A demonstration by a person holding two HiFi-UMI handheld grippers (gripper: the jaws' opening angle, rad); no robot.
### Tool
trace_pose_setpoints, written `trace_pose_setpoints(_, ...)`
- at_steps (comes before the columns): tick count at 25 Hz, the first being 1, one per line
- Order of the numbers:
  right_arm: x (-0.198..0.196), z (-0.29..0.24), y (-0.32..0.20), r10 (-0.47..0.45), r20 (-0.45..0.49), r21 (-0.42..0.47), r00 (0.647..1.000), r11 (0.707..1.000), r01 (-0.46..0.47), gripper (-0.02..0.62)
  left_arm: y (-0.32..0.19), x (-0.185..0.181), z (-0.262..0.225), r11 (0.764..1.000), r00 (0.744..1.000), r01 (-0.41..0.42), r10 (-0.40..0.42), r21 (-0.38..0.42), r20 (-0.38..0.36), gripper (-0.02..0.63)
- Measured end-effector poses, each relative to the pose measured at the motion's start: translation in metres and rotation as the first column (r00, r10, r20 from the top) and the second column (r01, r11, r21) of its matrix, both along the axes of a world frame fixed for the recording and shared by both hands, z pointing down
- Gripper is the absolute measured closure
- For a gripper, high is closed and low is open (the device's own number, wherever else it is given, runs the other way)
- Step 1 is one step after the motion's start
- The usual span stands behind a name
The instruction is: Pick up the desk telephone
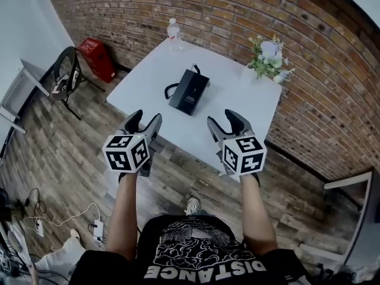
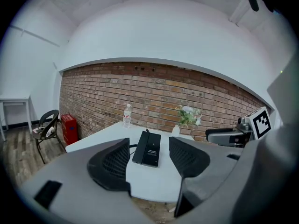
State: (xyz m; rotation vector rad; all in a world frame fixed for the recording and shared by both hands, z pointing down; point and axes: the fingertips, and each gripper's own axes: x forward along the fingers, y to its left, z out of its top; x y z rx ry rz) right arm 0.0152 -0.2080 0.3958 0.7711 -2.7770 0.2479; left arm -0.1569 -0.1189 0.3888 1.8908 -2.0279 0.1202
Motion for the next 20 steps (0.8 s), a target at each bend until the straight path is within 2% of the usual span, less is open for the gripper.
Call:
trace_pose_setpoints(9, -0.016, 0.017, -0.033, 0.016, 0.008, -0.034, 1.000, 0.999, -0.016, 0.368, -0.040, -0.017, 0.014, 0.999, 0.999, -0.035, 0.035, -0.016, -0.004, 0.359)
trace_pose_setpoints(15, -0.036, 0.037, -0.060, 0.035, -0.011, -0.060, 0.999, 0.998, -0.036, 0.368, -0.085, -0.033, 0.033, 0.994, 0.994, -0.108, 0.107, -0.030, -0.029, 0.359)
trace_pose_setpoints(20, -0.056, 0.056, -0.086, 0.064, -0.030, -0.097, 0.998, 0.993, -0.066, 0.368, -0.130, -0.046, 0.049, 0.979, 0.979, -0.198, 0.195, -0.055, -0.057, 0.359)
